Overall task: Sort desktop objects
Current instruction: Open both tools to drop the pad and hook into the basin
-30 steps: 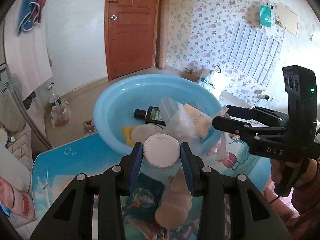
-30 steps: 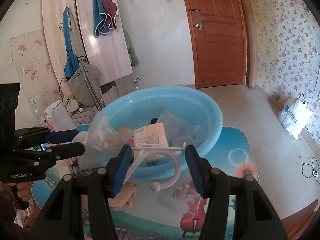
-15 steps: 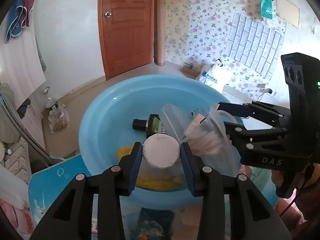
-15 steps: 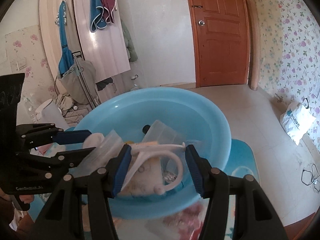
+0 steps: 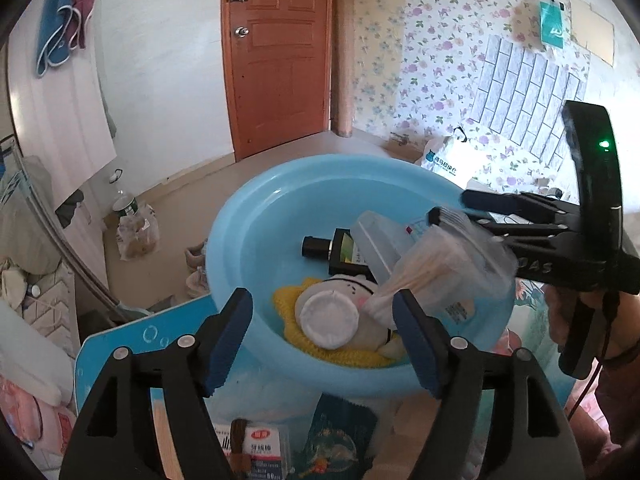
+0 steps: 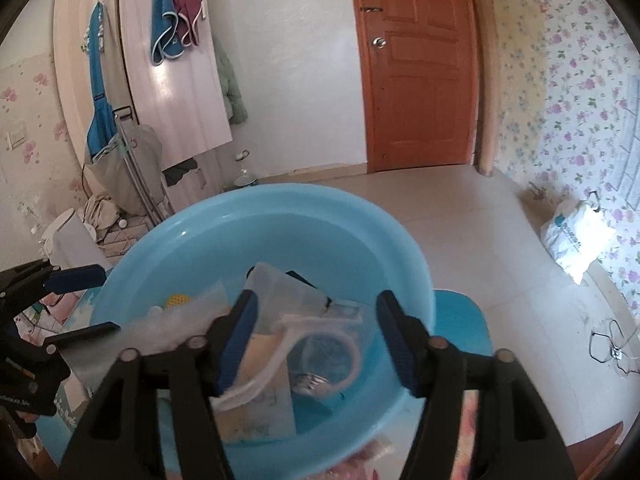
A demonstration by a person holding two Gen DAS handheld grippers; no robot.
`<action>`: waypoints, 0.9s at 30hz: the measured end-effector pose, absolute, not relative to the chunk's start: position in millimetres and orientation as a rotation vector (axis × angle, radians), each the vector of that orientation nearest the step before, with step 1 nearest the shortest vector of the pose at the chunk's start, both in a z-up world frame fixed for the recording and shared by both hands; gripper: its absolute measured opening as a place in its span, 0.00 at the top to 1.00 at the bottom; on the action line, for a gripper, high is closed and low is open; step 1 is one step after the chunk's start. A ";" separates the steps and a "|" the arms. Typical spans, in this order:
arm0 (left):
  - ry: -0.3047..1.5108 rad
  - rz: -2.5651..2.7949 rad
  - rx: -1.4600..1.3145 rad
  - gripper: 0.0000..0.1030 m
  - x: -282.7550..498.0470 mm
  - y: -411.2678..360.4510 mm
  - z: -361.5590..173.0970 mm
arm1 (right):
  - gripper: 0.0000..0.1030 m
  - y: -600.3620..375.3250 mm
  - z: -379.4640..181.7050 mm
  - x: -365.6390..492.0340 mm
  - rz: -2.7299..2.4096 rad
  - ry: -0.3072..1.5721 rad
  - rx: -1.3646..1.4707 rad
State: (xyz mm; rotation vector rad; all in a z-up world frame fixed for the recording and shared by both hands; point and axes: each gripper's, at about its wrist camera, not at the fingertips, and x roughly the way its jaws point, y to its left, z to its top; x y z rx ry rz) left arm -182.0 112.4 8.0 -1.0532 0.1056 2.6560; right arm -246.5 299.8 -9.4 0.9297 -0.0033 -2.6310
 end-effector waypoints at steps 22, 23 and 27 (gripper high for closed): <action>0.001 2.675 -1.101 0.19 -89.4 80.1 -24.6 | 0.34 318.7 -21.0 -153.7 -2.655 -0.024 0.973; -0.004 2.674 -1.110 0.19 -86.7 78.7 -28.0 | 0.33 319.0 -24.1 -150.8 -2.654 -0.022 0.984; -0.018 2.667 -1.166 0.19 -76.9 72.4 -45.1 | 0.34 320.3 -34.8 -140.4 -2.643 -0.018 1.026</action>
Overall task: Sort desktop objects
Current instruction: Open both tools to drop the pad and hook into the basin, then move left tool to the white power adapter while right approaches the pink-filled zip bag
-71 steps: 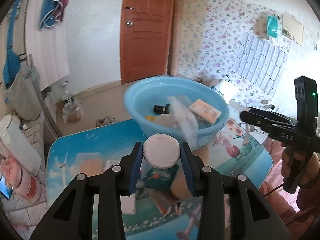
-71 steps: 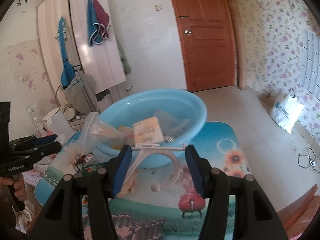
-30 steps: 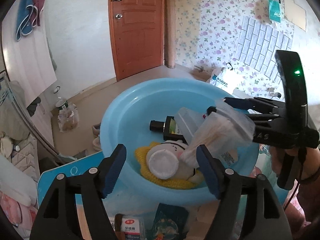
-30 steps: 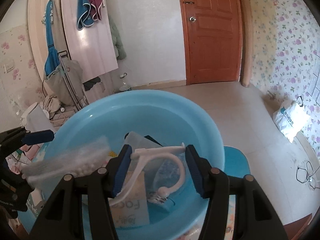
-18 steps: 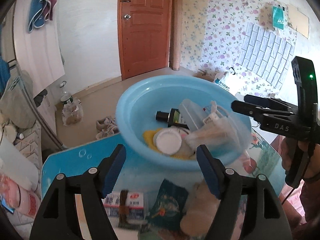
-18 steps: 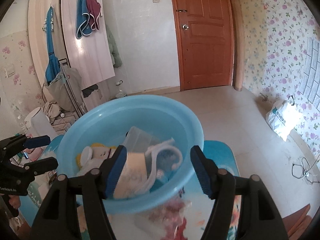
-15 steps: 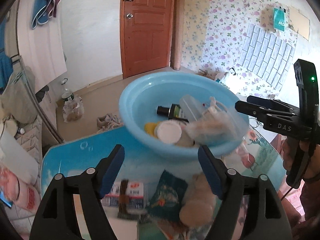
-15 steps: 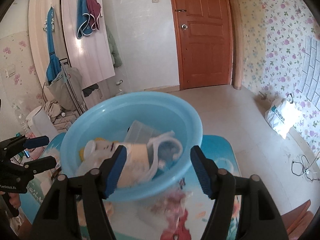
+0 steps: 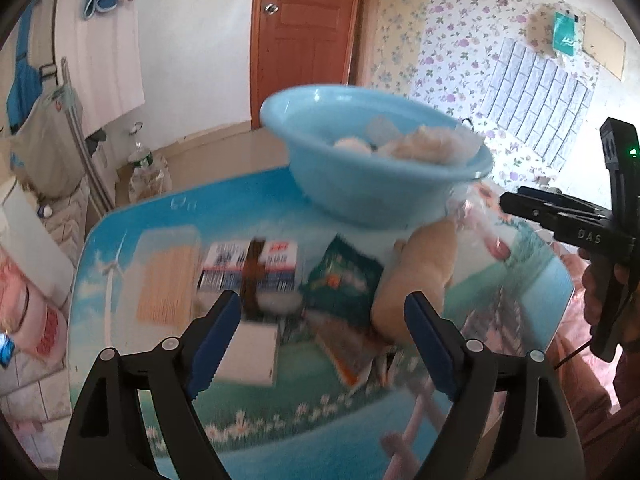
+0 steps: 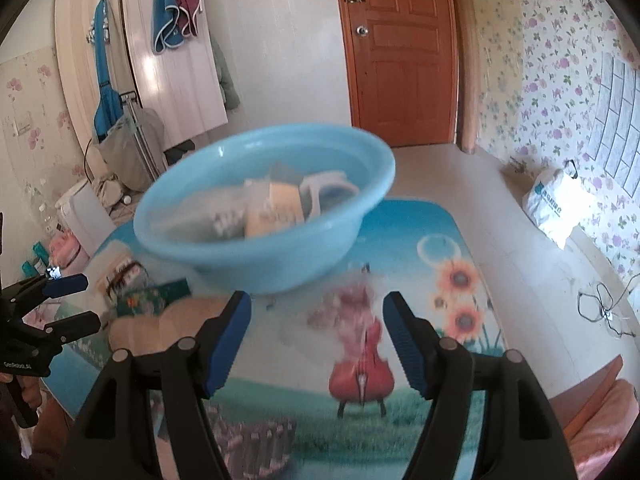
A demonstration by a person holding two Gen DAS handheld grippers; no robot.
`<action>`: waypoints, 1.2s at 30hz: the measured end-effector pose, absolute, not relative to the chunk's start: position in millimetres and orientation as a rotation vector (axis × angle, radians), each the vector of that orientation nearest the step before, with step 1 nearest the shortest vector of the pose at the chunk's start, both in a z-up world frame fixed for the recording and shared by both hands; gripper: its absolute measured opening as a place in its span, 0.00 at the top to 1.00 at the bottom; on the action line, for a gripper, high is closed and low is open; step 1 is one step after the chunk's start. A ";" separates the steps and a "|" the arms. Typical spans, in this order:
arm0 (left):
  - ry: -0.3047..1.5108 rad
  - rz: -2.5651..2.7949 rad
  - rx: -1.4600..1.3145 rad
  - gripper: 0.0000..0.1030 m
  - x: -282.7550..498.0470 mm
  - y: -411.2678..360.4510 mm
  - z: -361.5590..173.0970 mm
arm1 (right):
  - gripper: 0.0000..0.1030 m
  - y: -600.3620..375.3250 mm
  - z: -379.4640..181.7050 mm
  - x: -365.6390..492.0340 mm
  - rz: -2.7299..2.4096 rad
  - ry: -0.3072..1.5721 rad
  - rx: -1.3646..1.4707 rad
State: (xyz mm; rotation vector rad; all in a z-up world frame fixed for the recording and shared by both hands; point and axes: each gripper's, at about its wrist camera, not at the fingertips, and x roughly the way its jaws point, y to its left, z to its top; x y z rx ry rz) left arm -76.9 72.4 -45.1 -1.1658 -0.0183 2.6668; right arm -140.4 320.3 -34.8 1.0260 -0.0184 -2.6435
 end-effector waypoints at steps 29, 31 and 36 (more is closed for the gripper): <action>-0.091 2.711 -1.224 0.14 -57.7 35.3 -72.1 | 0.24 323.4 -69.8 -122.0 -2.631 0.001 1.176; -0.087 2.701 -1.215 0.14 -60.1 36.6 -72.1 | 0.24 324.0 -70.2 -121.9 -2.630 -0.001 1.178; -0.033 2.708 -1.236 0.14 -68.4 41.7 -74.1 | 0.24 326.6 -70.4 -124.2 -2.637 -0.010 1.181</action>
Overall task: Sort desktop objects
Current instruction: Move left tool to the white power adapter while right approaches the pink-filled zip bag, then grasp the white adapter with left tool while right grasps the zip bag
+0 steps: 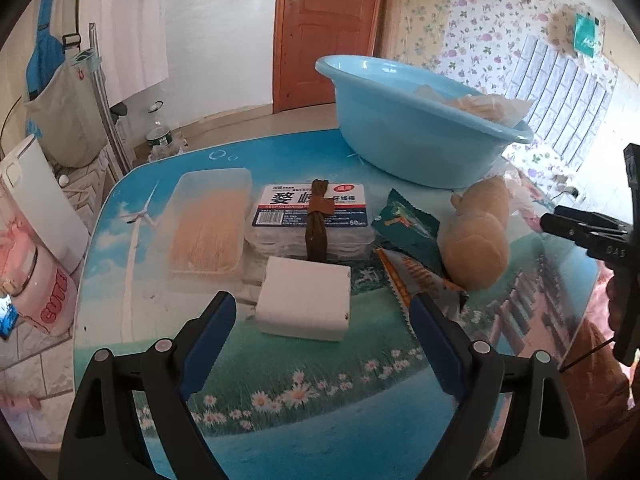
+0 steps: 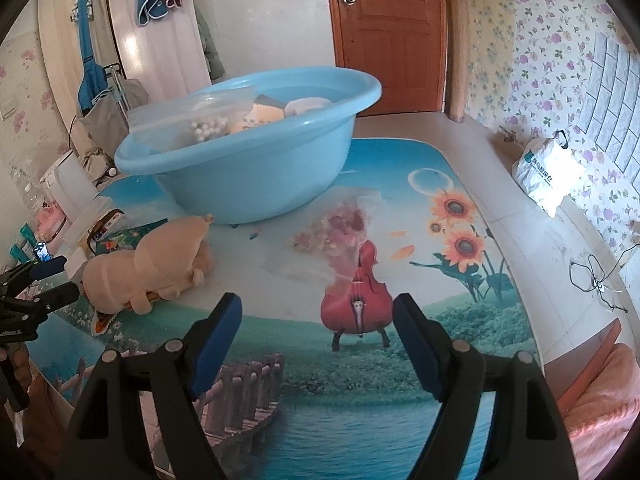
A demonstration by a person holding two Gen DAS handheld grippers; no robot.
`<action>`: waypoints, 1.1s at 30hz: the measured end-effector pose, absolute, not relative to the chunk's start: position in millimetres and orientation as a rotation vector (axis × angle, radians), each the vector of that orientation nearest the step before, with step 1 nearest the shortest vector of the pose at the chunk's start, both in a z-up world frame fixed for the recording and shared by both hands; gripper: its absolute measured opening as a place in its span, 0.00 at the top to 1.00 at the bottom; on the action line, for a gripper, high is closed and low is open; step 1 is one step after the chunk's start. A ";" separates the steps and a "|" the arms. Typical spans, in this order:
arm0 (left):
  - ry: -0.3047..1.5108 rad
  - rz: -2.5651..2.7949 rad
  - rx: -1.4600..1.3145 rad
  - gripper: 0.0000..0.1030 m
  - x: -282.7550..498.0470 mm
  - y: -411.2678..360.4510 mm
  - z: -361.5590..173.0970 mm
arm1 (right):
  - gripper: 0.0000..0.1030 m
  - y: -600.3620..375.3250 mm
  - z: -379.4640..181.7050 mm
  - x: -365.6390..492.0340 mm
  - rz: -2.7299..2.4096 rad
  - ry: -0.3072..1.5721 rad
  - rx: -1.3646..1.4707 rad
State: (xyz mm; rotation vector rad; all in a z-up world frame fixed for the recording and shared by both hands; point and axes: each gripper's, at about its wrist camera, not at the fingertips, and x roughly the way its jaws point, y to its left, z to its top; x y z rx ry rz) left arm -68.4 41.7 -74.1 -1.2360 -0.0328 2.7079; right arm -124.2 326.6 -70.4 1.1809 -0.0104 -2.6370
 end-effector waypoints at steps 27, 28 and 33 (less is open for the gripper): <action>0.023 2.699 -1.286 0.38 -68.2 50.3 -75.8 | 0.20 317.2 -86.7 -187.3 -2.659 -0.059 1.316; 0.024 2.700 -1.286 0.38 -67.3 50.8 -75.7 | 0.27 316.4 -87.0 -187.4 -2.654 -0.050 1.312; 0.010 2.682 -1.311 0.31 -71.2 49.6 -79.4 | 0.66 316.7 -83.8 -181.8 -2.620 -0.026 1.277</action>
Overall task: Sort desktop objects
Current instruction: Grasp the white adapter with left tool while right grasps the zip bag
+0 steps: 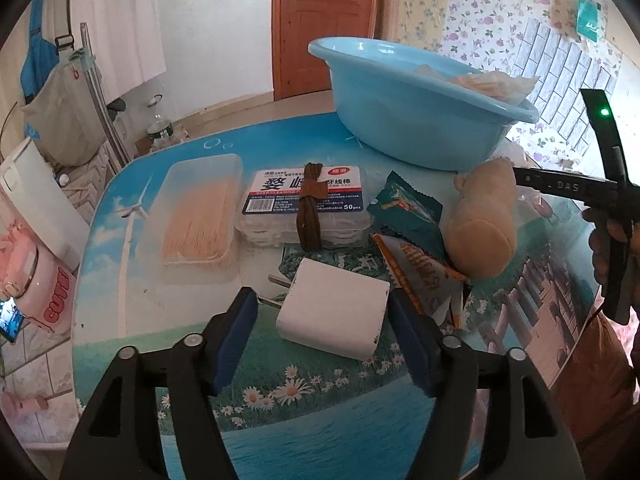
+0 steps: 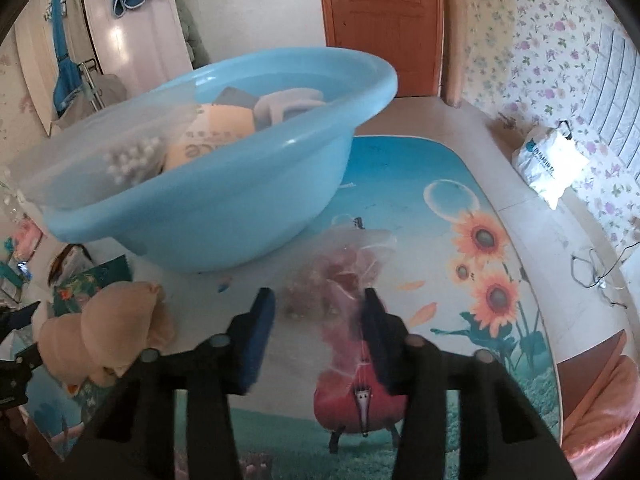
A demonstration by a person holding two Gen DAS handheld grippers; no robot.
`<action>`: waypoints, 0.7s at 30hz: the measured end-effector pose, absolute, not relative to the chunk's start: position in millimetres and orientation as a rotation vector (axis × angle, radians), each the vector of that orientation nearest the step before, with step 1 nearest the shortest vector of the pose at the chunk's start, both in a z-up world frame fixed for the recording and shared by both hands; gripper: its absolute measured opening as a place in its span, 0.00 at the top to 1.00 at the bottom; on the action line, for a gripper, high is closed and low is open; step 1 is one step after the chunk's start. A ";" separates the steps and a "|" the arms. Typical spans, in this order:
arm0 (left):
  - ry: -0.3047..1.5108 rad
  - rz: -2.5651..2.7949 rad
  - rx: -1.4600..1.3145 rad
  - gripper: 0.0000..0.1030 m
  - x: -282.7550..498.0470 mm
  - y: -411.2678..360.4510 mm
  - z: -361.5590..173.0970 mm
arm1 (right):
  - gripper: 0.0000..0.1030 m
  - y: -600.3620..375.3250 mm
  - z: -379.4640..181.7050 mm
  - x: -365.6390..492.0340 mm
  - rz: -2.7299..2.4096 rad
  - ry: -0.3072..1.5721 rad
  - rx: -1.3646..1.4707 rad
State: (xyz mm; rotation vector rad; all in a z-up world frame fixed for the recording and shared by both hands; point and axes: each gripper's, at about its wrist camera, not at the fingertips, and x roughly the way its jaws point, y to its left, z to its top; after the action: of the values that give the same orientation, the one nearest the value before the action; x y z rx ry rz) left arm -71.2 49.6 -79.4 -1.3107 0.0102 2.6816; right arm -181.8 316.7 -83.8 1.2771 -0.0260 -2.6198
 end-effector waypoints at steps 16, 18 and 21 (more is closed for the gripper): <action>0.077 2.668 -1.314 0.40 -79.2 49.8 -82.0 | 0.73 334.2 -79.3 -132.7 -2.497 0.067 1.233; 0.064 2.664 -1.314 0.40 -77.0 49.5 -82.0 | 0.67 337.2 -79.4 -131.7 -2.516 0.074 1.248; 0.039 2.653 -1.318 0.40 -72.6 49.2 -81.5 | 0.49 338.7 -78.5 -131.6 -2.580 0.111 1.264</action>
State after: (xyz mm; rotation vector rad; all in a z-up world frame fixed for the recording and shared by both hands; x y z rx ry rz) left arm -72.6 49.2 -81.5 -1.3179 0.0392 2.6529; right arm -131.6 338.7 -78.5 1.2642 0.1114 -2.5795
